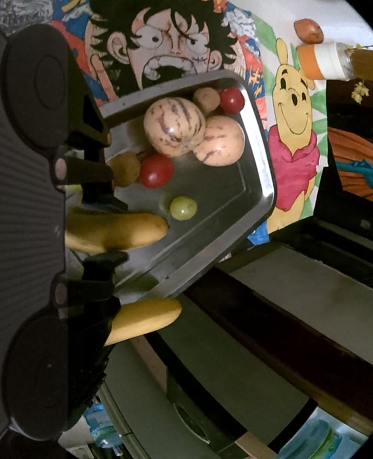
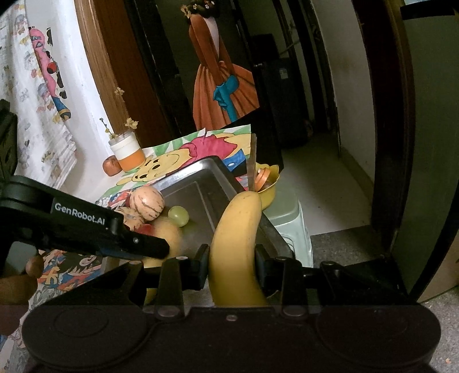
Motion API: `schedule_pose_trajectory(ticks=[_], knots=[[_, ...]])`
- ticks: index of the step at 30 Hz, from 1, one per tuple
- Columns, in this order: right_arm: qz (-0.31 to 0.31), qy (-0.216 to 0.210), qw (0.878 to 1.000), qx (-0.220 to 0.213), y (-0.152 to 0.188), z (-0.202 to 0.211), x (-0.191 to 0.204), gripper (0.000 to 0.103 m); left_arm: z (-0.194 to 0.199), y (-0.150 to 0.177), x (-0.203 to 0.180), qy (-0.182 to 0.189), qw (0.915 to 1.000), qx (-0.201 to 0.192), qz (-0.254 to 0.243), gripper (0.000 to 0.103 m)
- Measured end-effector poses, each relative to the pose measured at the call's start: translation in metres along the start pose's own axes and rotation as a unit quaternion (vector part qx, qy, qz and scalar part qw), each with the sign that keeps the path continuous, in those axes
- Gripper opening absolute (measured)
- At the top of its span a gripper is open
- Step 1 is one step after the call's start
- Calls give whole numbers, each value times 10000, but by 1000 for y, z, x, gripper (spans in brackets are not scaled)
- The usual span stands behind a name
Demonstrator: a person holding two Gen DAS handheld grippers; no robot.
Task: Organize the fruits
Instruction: 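Carry the banana over the metal tray with the left tool while the right tool carries its banana there, then lower the banana into the tray with the left tool while the right tool lowers its banana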
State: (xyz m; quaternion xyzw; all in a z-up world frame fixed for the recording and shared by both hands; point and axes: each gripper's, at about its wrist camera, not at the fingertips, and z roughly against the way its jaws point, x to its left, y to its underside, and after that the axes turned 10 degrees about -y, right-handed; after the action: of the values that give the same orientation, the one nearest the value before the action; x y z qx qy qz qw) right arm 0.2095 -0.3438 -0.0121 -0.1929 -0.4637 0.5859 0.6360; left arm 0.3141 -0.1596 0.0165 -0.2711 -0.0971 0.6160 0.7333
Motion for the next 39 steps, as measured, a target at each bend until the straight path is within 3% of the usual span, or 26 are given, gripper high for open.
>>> schedule_pose_trajectory(ticks=[3,39], knots=[[33,13,10000,2,0,-1,0,35,0,-1,-2,-124,9999,-30,-56,32],[188,15,9996,205,3,-10,2,41,5,1,6,51,9997,-46,232,35]])
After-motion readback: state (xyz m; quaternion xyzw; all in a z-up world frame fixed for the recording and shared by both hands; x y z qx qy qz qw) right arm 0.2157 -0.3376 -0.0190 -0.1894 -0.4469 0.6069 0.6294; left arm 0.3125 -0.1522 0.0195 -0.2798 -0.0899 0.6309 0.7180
